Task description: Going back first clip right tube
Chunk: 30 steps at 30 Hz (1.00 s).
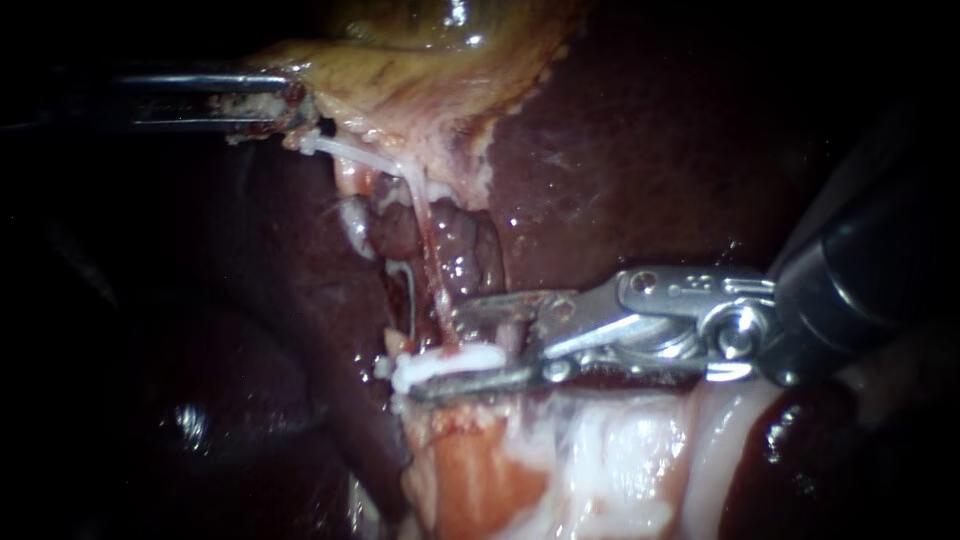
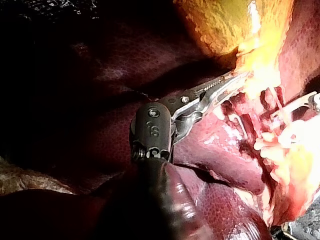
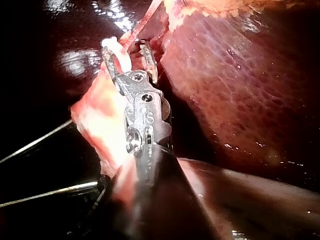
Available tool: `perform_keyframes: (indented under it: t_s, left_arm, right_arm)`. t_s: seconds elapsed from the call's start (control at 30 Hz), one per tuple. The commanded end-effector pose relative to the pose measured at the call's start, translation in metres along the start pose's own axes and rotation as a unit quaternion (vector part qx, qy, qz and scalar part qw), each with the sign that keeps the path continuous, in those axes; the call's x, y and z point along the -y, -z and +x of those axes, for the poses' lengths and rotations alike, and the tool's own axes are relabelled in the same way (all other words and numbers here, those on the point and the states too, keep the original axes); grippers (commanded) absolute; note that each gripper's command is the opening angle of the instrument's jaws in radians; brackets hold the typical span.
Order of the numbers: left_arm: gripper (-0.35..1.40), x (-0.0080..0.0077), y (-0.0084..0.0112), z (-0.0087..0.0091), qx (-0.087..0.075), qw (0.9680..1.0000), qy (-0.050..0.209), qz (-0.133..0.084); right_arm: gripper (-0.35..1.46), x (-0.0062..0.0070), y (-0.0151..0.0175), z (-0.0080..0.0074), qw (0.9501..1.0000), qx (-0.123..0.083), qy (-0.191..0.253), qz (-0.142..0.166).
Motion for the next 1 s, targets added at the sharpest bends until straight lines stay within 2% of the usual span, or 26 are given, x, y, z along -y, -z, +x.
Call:
perform_keyframes:
  t_s: [0.03,0.2,0.4,0.5,0.77,0.87,1.0]
  left_arm:
    - [-0.35,0.0,0.0,0.0,0.0,1.0,0.0,0.0]
    - [-0.35,0.0,0.0002,0.0,0.0,1.0,0.0,-0.001]
    - [-0.35,0.0,0.0002,0.0,0.0,1.0,0.0,-0.001]
    - [-0.35,0.0,0.0002,0.0,0.0,1.0,0.0,-0.001]
    - [-0.35,0.0001,-0.0001,-0.0001,0.0,1.0,0.0,0.0]
    - [-0.35,0.0003,-0.0007,-0.0006,-0.001,1.0,-0.002,0.002]
    - [-0.35,0.0009,-0.0022,-0.0015,-0.003,1.0,-0.005,0.005]
  right_arm:
    - [0.5,-0.0001,0.0005,0.0,1.0,-0.001,0.007,-0.002]
    - [0.5,-0.0009,0.0037,-0.0004,0.9988,-0.002,0.049,-0.005]
    - [0.5,-0.001,0.0085,0.0003,0.9957,-0.004,0.092,-0.001]
    - [0.5,-0.0008,0.0102,0.0006,0.9953,-0.004,0.096,-0.007]
    - [0.5,-0.0005,0.0128,0.0001,0.995,0.001,0.1,-0.003]
    - [0.5,-0.0004,0.0131,0.0,0.9948,0.009,0.101,-0.003]
    - [0.5,-0.0004,0.0132,-0.0001,0.9948,0.009,0.102,-0.003]
